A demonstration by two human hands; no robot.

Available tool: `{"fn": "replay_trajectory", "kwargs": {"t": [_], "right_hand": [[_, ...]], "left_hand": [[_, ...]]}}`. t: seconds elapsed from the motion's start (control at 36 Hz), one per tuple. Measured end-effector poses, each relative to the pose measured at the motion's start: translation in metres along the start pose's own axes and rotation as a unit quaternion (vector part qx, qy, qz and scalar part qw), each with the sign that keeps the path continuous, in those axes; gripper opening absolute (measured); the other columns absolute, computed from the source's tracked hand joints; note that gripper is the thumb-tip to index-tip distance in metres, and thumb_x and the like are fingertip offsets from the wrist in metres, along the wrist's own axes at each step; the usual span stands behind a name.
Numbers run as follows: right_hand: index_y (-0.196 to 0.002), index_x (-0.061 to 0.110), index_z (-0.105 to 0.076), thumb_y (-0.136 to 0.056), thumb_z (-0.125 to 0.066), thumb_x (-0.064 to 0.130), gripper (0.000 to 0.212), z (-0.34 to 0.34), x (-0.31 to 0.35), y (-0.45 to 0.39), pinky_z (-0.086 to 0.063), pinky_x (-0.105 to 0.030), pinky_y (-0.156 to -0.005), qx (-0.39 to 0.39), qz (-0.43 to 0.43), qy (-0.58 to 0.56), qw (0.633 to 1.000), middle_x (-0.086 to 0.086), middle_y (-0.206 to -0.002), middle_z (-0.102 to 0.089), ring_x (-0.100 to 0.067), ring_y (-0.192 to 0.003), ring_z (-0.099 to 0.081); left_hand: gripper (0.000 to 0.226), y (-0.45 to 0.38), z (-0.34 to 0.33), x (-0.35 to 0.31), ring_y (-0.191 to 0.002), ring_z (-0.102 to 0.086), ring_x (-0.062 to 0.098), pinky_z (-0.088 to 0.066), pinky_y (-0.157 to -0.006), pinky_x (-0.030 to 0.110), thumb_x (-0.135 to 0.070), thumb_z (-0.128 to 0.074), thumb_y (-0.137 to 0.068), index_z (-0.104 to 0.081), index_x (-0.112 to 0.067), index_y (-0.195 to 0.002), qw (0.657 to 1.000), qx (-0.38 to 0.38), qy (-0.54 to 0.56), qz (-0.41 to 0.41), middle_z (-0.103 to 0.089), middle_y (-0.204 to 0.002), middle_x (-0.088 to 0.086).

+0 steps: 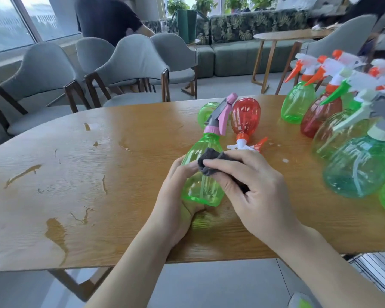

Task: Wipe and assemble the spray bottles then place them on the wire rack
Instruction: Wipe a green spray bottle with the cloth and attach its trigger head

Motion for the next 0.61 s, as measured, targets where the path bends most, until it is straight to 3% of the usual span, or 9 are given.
{"fn": "replay_trajectory", "kwargs": {"t": [0.08, 0.22, 0.33, 0.5, 0.61], "right_hand": [[-0.116, 0.01, -0.077, -0.097, -0.071, 0.013, 0.02, 0.006, -0.003, -0.001, -0.054, -0.037, -0.092, -0.016, -0.011, 0.015, 1.0, -0.005, -0.112, -0.071, -0.024, -0.104, -0.067], [-0.112, 0.01, -0.079, -0.097, -0.071, 0.011, 0.017, 0.002, 0.007, 0.008, -0.054, -0.036, -0.09, -0.007, 0.004, 0.004, 1.0, -0.007, -0.111, -0.071, -0.027, -0.1, -0.067], [-0.111, 0.01, -0.079, -0.096, -0.074, 0.01, 0.016, -0.001, 0.013, 0.014, -0.053, -0.032, -0.089, 0.032, 0.05, 0.019, 0.998, -0.009, -0.108, -0.07, -0.029, -0.093, -0.065], [-0.113, 0.01, -0.078, -0.097, -0.073, 0.009, 0.017, 0.009, 0.004, 0.007, -0.053, -0.037, -0.093, -0.009, 0.026, 0.034, 0.999, -0.009, -0.11, -0.07, -0.03, -0.103, -0.066], [-0.107, 0.01, -0.081, -0.095, -0.074, 0.006, 0.014, 0.006, 0.014, 0.01, -0.052, -0.035, -0.09, 0.019, 0.056, 0.019, 0.998, -0.01, -0.108, -0.07, -0.031, -0.096, -0.065]], "left_hand": [[0.051, 0.002, -0.004, 0.001, -0.094, -0.07, 0.027, -0.051, -0.076, 0.045, -0.037, -0.074, -0.074, -0.069, -0.021, -0.122, 1.0, 0.014, -0.003, -0.013, -0.069, -0.109, 0.011], [0.059, 0.004, -0.006, 0.0, -0.098, -0.066, 0.03, -0.051, -0.08, 0.044, -0.035, -0.071, -0.078, -0.061, -0.006, -0.128, 1.0, 0.004, 0.023, -0.002, -0.065, -0.109, 0.016], [0.036, 0.005, -0.004, 0.001, -0.089, -0.067, 0.026, -0.057, -0.071, 0.034, -0.031, -0.06, -0.088, -0.059, -0.007, -0.115, 0.998, 0.027, 0.048, 0.01, -0.065, -0.097, 0.012], [0.064, 0.007, -0.011, 0.001, -0.099, -0.064, 0.03, -0.045, -0.088, 0.051, -0.038, -0.07, -0.078, -0.06, -0.006, -0.132, 0.999, 0.031, 0.018, 0.016, -0.066, -0.11, 0.016], [0.033, 0.009, -0.013, 0.003, -0.088, -0.068, 0.026, -0.056, -0.077, 0.035, -0.032, -0.053, -0.095, -0.071, -0.008, -0.108, 0.997, 0.053, 0.044, 0.02, -0.068, -0.096, 0.012]]}}
Point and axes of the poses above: each hand's wrist, its own y-axis away from the middle knuckle, its own z-axis out of the back of the hand, x = y × z, the point moved 4 cm from there along -y, towards the middle knuckle
